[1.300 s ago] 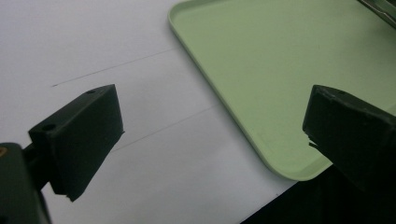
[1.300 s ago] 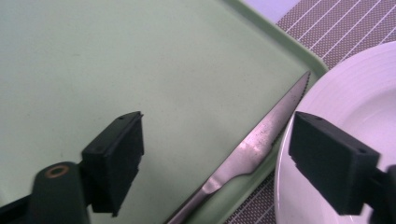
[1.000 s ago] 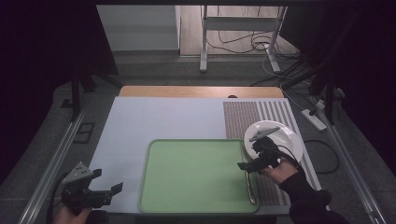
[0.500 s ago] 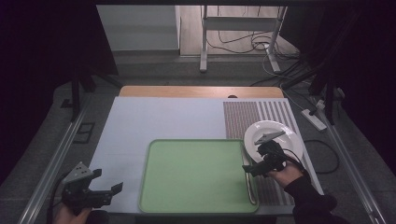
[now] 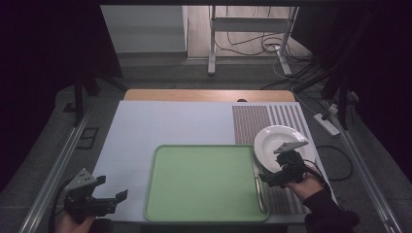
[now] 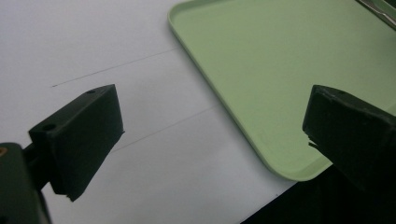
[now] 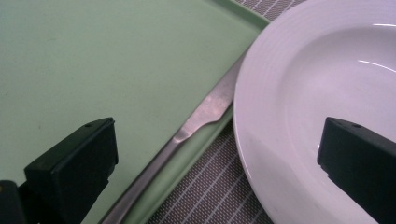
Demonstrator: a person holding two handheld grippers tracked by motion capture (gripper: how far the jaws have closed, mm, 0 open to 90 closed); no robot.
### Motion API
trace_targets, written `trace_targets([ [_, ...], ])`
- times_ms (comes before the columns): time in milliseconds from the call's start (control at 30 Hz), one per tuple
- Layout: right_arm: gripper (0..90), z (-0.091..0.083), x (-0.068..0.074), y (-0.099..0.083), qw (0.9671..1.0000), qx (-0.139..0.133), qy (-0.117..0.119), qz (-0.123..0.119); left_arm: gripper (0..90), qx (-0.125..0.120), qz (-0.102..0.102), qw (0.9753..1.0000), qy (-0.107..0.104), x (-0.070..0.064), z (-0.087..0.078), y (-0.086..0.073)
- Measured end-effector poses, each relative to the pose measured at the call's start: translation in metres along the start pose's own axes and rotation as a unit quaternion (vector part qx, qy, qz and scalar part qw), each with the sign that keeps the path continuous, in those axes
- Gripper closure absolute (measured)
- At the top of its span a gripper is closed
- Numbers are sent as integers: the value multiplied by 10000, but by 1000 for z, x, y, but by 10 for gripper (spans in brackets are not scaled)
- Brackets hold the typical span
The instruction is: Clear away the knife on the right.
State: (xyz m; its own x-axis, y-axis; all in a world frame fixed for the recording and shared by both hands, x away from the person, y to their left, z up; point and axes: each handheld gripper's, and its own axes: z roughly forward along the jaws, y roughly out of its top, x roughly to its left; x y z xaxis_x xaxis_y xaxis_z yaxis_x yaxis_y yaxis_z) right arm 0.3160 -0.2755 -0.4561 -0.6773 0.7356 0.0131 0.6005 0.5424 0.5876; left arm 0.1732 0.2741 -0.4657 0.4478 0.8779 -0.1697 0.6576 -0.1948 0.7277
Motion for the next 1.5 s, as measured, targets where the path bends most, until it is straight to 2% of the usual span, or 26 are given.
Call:
trace_targets([
  [267, 0, -13, -5, -14, 9996, -122, -76, 226, 47, -10, -4, 10000, -4, 0, 0, 0],
  [1000, 0, -35, -13, -43, 9977, -231, -215, 600, 47, -20, -9, 10000, -7, 0, 0, 0],
  [1500, 0, -50, -12, -54, 9963, -457, -371, 627, 47, -26, -26, 10000, -13, 1, -1, 0],
])
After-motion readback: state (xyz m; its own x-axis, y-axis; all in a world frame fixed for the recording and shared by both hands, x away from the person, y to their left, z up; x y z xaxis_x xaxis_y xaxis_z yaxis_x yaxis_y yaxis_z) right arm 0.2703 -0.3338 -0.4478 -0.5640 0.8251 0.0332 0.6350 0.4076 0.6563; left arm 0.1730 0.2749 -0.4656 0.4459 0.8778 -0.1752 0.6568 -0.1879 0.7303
